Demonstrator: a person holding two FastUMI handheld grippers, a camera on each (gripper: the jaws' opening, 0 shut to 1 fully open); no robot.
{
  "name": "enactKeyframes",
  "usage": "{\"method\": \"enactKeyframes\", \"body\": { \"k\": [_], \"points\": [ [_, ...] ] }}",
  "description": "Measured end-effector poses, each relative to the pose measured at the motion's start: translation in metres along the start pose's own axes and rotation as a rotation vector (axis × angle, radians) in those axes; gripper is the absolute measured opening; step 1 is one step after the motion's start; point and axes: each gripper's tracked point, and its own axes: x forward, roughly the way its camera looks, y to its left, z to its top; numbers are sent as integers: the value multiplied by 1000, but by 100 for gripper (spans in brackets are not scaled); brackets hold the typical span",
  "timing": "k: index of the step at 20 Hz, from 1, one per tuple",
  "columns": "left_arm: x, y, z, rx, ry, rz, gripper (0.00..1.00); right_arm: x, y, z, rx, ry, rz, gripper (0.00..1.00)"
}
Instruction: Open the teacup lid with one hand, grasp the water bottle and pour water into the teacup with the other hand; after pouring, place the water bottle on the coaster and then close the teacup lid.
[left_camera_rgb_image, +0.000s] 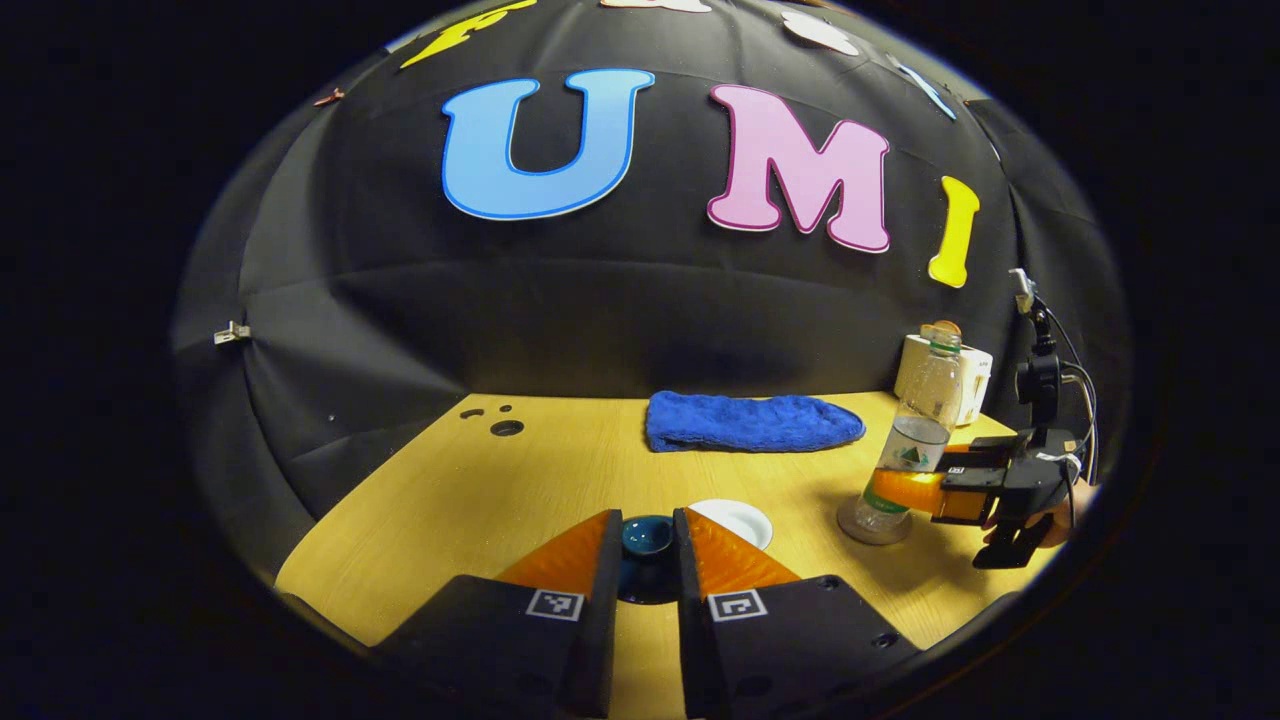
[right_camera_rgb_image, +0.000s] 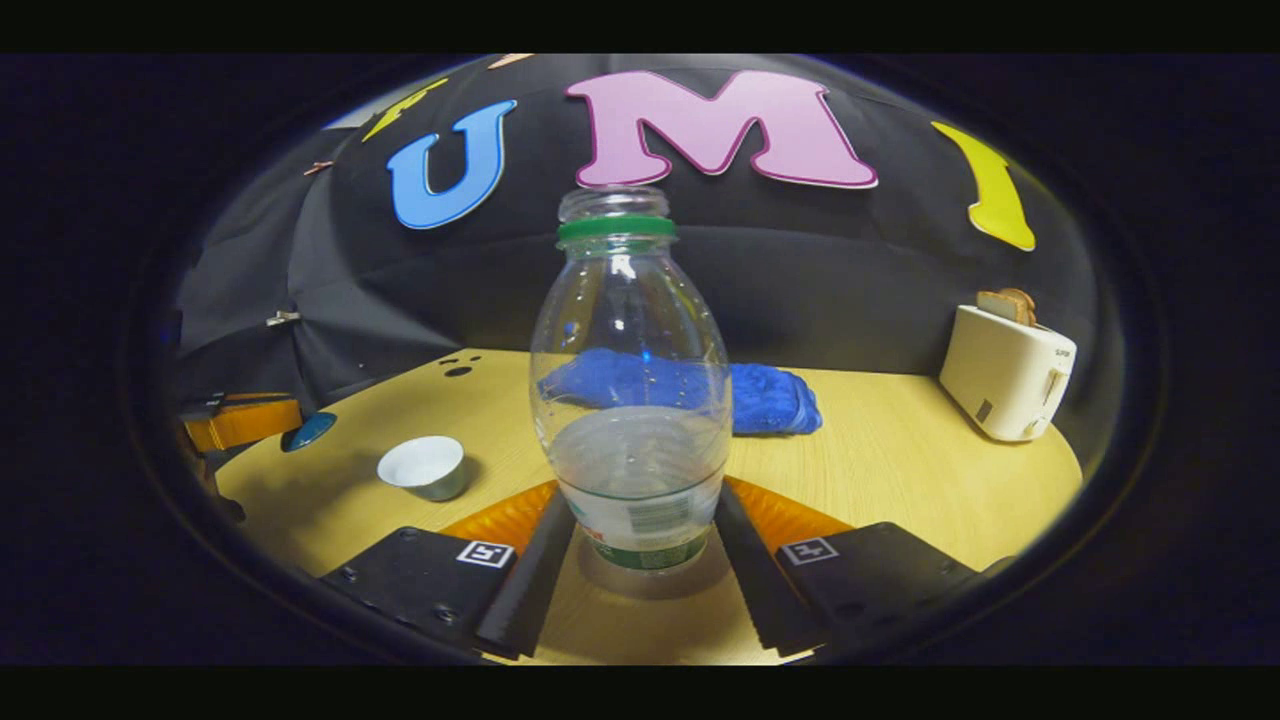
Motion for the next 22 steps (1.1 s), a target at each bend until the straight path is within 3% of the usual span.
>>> {"method": "enactKeyframes", "body": {
  "k": [6,7,8,10,16,22],
  "points": [
    [22,-24,7,8,-16,-53,31,-10,0,-15,14,38,-12,99],
    [27,-29,7,12,-21,-61,31,-15,0,-19,13,45,-12,99],
    [31,-33,8,16,-25,-69,31,-19,-1,-22,11,54,-13,93],
    [42,-41,7,27,-28,-84,31,-30,-3,-30,10,75,-24,100],
    [66,-49,-11,30,7,-102,31,-64,-10,-45,54,108,-71,99],
    [77,-50,-24,9,40,-114,27,-69,-28,-42,45,109,-110,99]
  ]
}}
